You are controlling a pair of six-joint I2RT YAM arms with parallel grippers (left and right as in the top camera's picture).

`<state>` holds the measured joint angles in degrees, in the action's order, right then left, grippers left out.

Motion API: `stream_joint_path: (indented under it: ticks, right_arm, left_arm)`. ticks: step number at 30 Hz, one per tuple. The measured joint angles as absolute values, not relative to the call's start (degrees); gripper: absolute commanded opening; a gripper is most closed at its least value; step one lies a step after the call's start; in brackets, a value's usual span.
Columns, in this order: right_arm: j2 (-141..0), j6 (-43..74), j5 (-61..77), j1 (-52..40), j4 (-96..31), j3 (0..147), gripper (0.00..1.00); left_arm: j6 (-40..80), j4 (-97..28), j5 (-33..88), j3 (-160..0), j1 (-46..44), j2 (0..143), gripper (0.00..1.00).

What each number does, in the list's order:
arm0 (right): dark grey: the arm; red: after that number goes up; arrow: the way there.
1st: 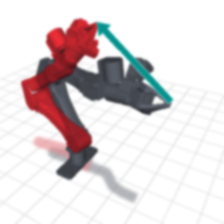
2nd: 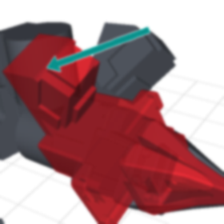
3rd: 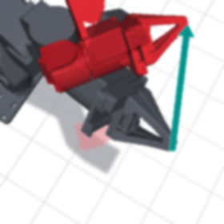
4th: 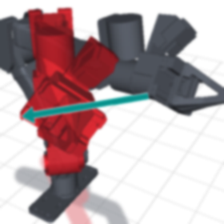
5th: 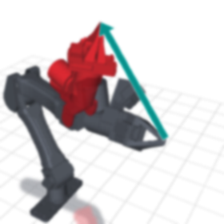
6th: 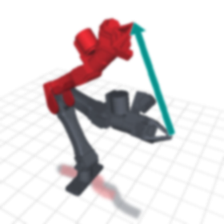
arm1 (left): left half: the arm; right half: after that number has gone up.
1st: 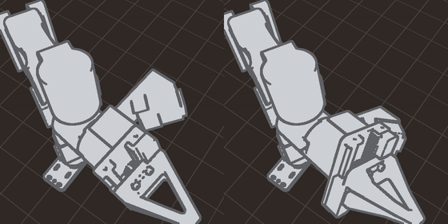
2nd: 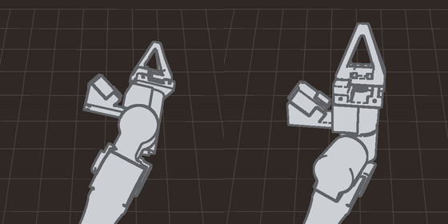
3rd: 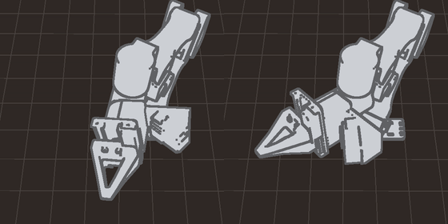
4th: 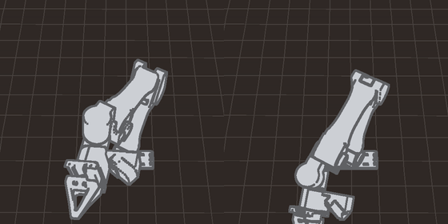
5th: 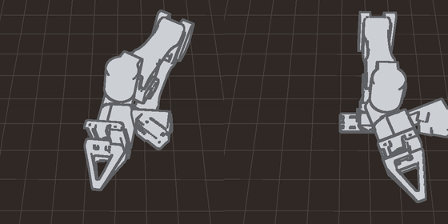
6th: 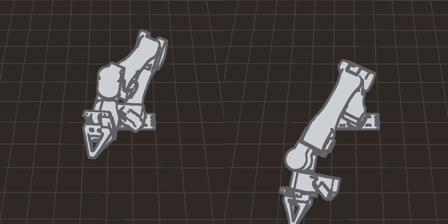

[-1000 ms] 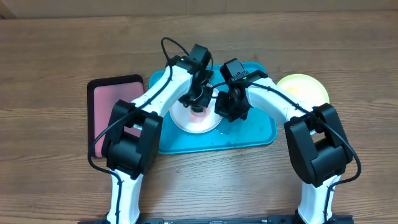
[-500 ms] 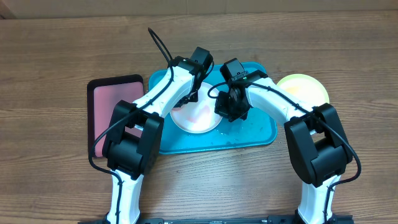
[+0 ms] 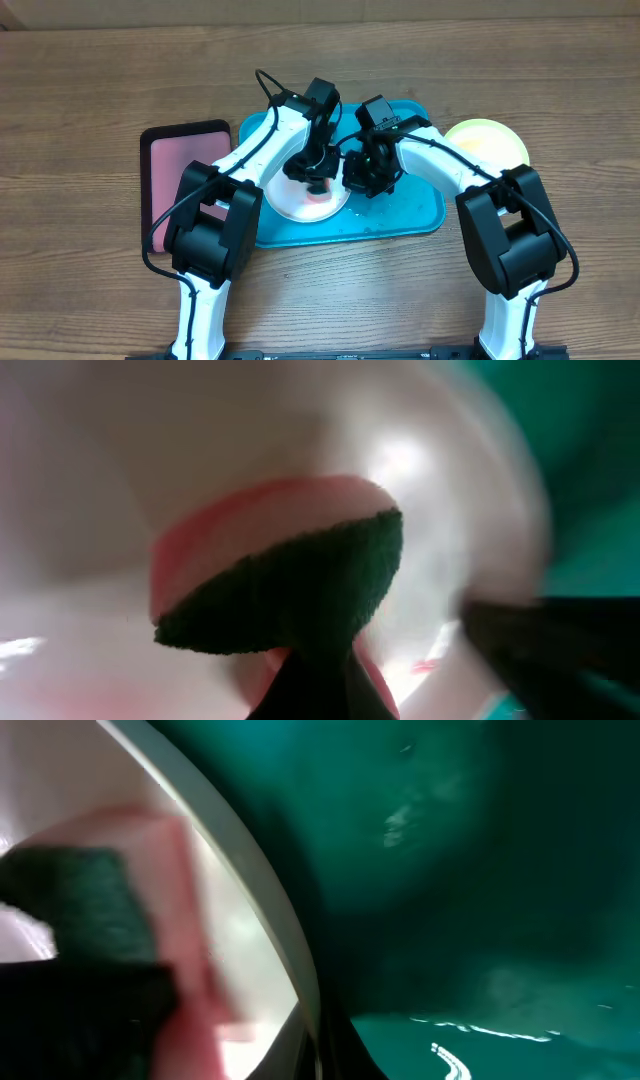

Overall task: Clean dirty plates on tray and stack at the side
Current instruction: 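Scrub the white plate with the sponge while right gripper holds its rim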

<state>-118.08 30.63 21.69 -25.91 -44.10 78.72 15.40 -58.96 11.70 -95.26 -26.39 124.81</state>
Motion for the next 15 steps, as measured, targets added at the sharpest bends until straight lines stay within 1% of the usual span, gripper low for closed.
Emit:
stream_joint_path:
  ticks: [2,7,11,15]
  right_arm:
    - [-118.3,30.3,22.6,-25.9,-44.2,78.6,0.04]
    - [-118.3,30.2,23.2,-25.5,-44.2,78.6,0.04]
    - [-118.4,30.1,23.4,-25.5,-44.2,78.6,0.04]
    - [-118.4,30.0,23.8,-25.6,-44.2,78.6,0.04]
  left_arm:
    - [15.5,-56.9,13.7,-95.2,-26.9,124.8,0.04]
    - [17.1,-53.0,12.1,-95.2,-27.0,124.8,0.04]
    - [19.9,-52.1,5.0,-95.2,-27.4,124.8,0.04]
    - [23.1,-52.9,-5.3,-95.2,-27.2,124.8,0.04]
